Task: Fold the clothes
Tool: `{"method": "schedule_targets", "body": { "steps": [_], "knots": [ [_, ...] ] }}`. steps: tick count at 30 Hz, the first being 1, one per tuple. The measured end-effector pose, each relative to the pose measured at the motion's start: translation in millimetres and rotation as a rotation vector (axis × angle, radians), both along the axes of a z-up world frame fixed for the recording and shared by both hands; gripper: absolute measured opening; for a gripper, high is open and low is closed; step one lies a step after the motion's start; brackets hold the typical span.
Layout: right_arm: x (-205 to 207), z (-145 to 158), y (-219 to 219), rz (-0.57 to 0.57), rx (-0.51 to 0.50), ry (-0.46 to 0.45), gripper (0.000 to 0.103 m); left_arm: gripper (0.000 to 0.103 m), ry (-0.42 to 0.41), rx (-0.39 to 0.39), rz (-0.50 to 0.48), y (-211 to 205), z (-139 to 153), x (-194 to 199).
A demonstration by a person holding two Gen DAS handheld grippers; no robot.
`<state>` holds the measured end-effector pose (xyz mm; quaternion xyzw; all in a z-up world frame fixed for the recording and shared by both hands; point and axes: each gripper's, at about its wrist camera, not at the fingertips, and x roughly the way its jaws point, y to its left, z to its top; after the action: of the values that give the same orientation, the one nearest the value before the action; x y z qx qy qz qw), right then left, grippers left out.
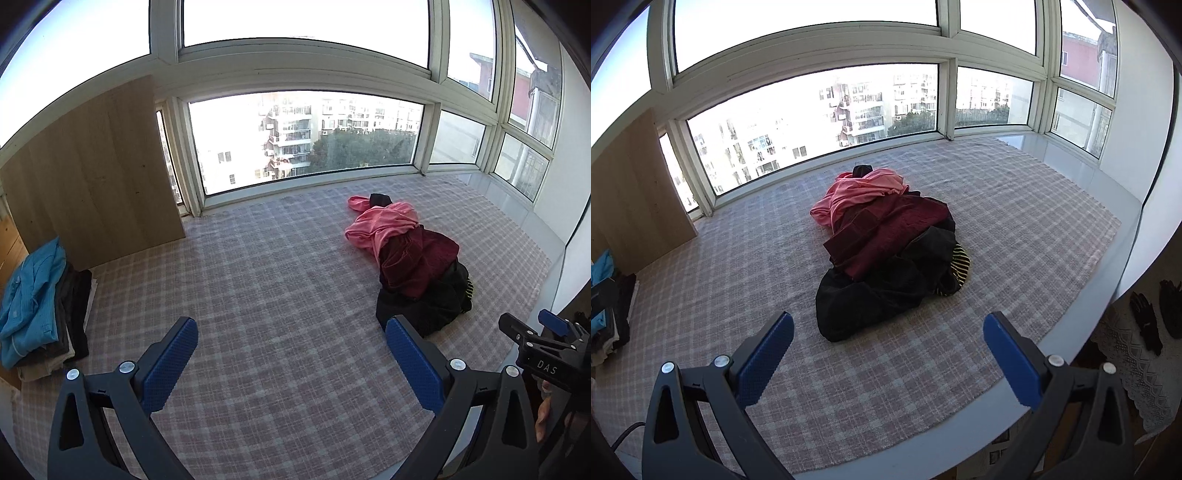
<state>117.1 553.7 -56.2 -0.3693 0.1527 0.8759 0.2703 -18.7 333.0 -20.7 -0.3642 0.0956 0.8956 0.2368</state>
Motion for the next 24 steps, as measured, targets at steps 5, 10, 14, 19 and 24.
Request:
{"method": "schedule_targets", "body": {
  "steps": [5, 10, 14, 19, 24],
  "knots": [
    [-3.1, -19.2, 35.0, 0.051, -0.103, 0.025, 0.103, 0.103, -0.009, -0.019, -0.002, 19.3, -6.4, -0.1],
    [-14.6, -42.6, 63.4, 0.114, -0.08, -0.029, 0.103, 0.102, -0.017, -0.044, -0.008, 37.1, -14.8, 2.5],
    [-28.8, -64.2, 106.3, 0.109, -0.112, -0.049, 0.098, 0.102, -0.029, -0.053, -0.016, 44.1, -20.2, 1.8],
    [-69.1, -96.9, 156.4, 0.088, -0.132, -0.127, 0.078, 0.102, -0.072, -0.06, -0.011, 47.5, -30.2, -5.0],
    [-107.4, -121.8, 167.5, 0.144, -0.088, -0.207, 0.078, 0.102, -0.088, -0.09, 0.023, 47.6, -40.3, -12.9]
  ]
}}
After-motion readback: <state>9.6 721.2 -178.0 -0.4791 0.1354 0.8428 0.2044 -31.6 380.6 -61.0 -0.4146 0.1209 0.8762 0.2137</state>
